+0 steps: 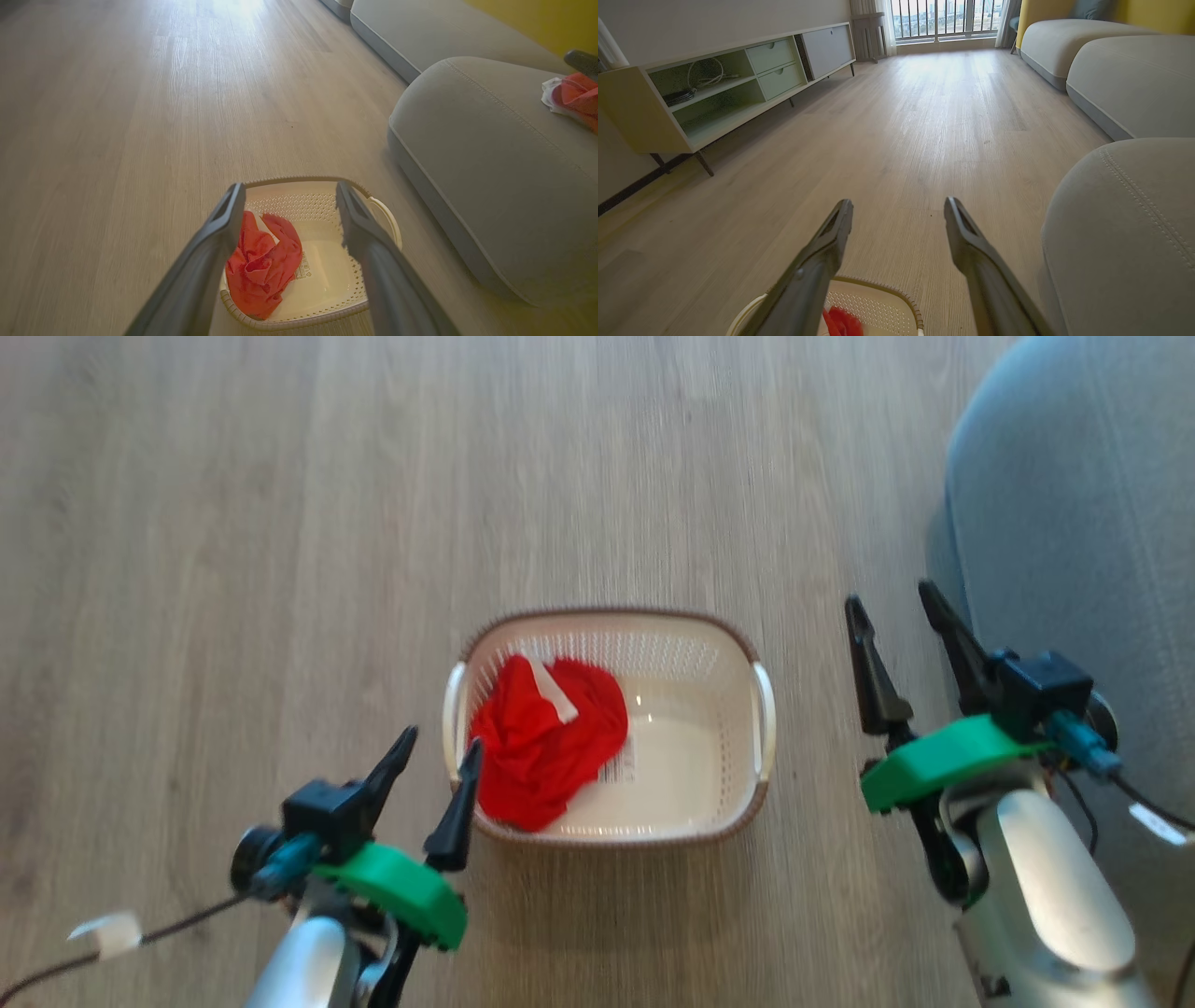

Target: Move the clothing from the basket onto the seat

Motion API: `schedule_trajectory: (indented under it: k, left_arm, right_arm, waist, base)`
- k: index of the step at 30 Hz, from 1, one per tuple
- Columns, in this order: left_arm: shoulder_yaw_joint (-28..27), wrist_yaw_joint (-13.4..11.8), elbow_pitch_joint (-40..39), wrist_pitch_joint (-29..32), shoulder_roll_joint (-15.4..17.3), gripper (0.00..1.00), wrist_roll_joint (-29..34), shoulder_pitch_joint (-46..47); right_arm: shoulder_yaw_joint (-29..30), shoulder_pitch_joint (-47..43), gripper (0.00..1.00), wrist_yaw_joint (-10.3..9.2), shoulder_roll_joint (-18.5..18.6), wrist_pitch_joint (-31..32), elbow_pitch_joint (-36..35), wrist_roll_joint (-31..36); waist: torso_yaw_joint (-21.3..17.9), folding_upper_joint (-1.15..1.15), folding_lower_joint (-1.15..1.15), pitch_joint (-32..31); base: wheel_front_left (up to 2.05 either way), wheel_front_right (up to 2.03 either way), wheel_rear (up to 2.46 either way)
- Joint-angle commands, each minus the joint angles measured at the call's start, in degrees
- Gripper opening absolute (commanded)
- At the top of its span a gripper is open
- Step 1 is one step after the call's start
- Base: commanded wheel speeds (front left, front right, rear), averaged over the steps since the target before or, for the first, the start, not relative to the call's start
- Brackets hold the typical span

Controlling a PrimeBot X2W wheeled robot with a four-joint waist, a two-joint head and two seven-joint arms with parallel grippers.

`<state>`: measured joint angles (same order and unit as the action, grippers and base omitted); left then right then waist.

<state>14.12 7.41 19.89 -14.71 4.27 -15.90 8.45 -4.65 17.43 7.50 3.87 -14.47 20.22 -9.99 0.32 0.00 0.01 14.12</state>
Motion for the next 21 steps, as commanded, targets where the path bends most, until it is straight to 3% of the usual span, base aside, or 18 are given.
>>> schedule_trajectory:
  k: [1,13,21]
  left_arm:
    - [-0.46,0.08,-0.93,-0.29,1.26,1.0,-0.13,2.65]
    - [9.39,0.08,8.74,-0.29,3.88,1.0,-2.47,17.42]
    - [17.16,0.08,20.87,-0.29,5.98,1.0,-0.81,28.07]
  right_arm:
    - [-1.8,2.15,1.0,-0.01,-0.66,-0.52,-1.84,0.43]
    - [-2.3,10.28,1.0,-0.01,-0.97,-0.52,-5.14,1.92]
    - [-3.29,12.18,1.0,-0.01,-0.98,-0.52,-6.72,0.72]
  waist:
    - [-1.68,0.0,-0.01,4.79]
    - [-4.86,0.0,-0.01,20.96]
    - [-6.83,0.0,-0.01,26.63]
  base:
    - [0.0,0.0,0.0]
    - [0.0,0.0,0.0]
    - [0.0,0.0,0.0]
